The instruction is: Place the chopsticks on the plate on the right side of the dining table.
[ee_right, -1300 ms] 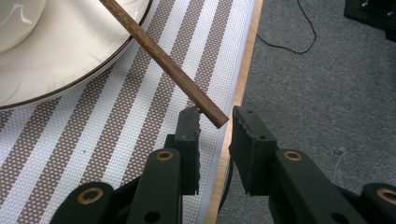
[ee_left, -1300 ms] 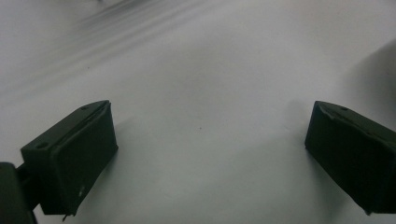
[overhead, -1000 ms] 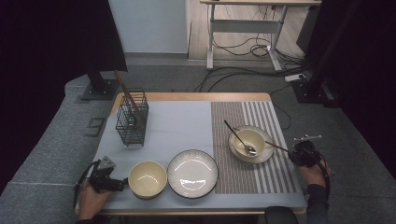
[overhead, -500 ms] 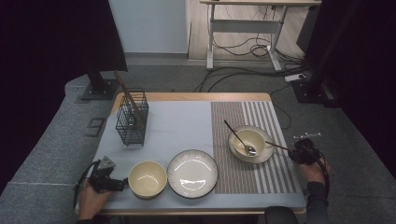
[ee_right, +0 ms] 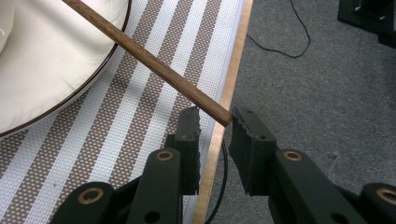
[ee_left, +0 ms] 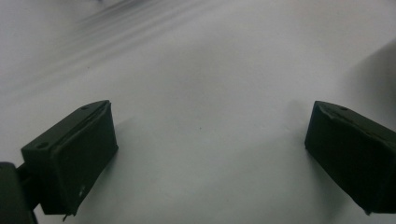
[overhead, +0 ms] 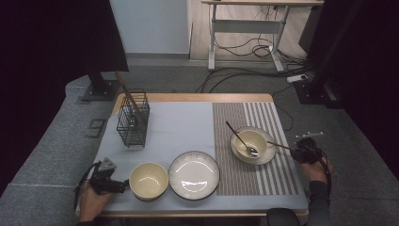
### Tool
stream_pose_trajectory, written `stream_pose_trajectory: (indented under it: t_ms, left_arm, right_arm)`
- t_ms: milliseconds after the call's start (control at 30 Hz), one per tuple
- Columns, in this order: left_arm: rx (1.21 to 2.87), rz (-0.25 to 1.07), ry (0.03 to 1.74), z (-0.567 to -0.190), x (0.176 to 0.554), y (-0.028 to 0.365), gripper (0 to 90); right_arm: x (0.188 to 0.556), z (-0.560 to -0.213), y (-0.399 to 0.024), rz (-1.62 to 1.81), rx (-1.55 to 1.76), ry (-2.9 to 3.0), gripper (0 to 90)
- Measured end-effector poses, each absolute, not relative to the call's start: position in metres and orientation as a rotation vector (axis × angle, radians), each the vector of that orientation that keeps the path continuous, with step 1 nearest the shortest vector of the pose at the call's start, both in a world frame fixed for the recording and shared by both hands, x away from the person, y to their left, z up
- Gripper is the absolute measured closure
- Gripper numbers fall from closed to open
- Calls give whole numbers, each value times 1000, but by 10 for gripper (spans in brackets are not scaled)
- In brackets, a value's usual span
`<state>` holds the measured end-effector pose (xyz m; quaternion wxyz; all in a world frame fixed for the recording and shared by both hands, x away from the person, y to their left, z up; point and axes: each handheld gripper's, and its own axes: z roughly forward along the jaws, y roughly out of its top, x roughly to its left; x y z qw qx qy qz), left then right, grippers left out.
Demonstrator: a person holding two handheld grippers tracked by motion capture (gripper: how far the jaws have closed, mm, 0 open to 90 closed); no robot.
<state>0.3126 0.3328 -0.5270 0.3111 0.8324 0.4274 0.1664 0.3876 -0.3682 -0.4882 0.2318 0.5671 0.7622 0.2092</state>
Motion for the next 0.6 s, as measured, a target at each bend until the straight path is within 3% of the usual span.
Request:
stream_pose_trajectory:
  t_ms: [300,600]
  left_arm:
    - [2197,439,1128,-527,313,333,22]
    - [2197,440,1129,-527,313,333,22]
  right_arm:
    - [390,-486,-363,584,1538,2110,720]
    - [392,-486,-363,555,1530,2103,664]
